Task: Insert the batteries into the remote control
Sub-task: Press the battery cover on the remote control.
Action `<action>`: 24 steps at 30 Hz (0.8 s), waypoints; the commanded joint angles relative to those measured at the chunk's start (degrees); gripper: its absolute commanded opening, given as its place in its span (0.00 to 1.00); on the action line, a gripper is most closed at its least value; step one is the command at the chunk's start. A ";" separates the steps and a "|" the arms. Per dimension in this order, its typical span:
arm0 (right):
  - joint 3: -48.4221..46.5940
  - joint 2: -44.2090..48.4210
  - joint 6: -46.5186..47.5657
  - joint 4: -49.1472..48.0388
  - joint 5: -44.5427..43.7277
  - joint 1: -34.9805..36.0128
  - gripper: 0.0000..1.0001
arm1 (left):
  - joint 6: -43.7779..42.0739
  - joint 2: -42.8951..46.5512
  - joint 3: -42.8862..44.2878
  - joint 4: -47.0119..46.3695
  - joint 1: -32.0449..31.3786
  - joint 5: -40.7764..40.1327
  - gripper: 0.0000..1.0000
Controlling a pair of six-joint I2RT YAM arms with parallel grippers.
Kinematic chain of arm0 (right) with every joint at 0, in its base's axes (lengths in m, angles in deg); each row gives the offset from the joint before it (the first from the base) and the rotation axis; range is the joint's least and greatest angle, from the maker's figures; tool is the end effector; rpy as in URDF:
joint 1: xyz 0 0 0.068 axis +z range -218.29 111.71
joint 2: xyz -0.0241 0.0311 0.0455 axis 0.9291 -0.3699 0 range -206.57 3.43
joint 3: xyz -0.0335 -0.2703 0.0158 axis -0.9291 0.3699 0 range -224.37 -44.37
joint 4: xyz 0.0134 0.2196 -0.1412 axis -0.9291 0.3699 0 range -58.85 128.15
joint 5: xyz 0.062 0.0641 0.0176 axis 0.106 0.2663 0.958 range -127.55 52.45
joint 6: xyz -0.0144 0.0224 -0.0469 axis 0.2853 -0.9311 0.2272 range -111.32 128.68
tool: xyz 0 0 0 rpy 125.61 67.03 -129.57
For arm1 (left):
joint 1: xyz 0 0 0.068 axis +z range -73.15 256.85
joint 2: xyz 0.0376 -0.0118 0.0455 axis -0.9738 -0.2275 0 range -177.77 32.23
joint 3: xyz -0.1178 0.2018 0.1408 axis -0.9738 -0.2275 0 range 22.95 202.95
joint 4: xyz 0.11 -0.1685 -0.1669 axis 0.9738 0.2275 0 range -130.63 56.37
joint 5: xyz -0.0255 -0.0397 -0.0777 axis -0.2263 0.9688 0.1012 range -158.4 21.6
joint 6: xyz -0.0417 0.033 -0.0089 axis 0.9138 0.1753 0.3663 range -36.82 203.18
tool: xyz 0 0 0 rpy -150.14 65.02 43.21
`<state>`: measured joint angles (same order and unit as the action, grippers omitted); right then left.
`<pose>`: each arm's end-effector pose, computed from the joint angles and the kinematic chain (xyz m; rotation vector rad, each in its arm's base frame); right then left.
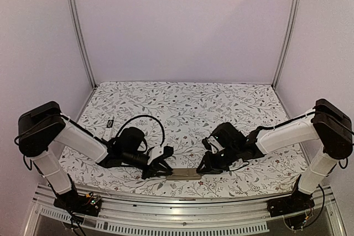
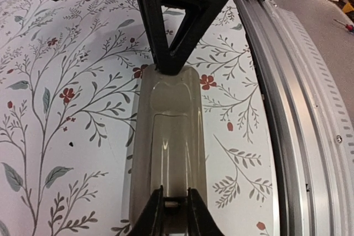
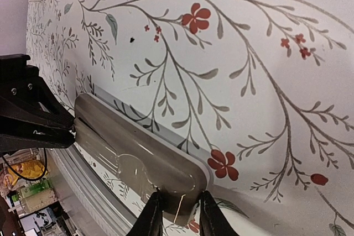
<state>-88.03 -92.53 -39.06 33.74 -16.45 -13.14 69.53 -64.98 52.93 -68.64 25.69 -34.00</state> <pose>0.1646 0.2586 0.1312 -0.3526 2.8407 1.0384 0.1621 -0.2333 0.1074 1.5102 1.7519 -1.0200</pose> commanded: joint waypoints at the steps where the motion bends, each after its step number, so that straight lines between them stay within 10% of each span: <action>1: -1.34 -1.30 -0.47 -1.18 -1.11 0.79 0.22 | 0.00 -1.82 1.17 0.84 -0.96 2.66 0.15; 24: -5.24 3.43 4.45 10.40 -11.04 0.86 0.34 | 2.01 8.76 -3.12 -5.94 0.57 0.06 0.32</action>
<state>-90.10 -91.61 -37.82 37.89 -22.32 -12.68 68.70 -61.33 52.36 -68.07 24.64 -34.59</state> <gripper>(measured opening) 0.325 0.312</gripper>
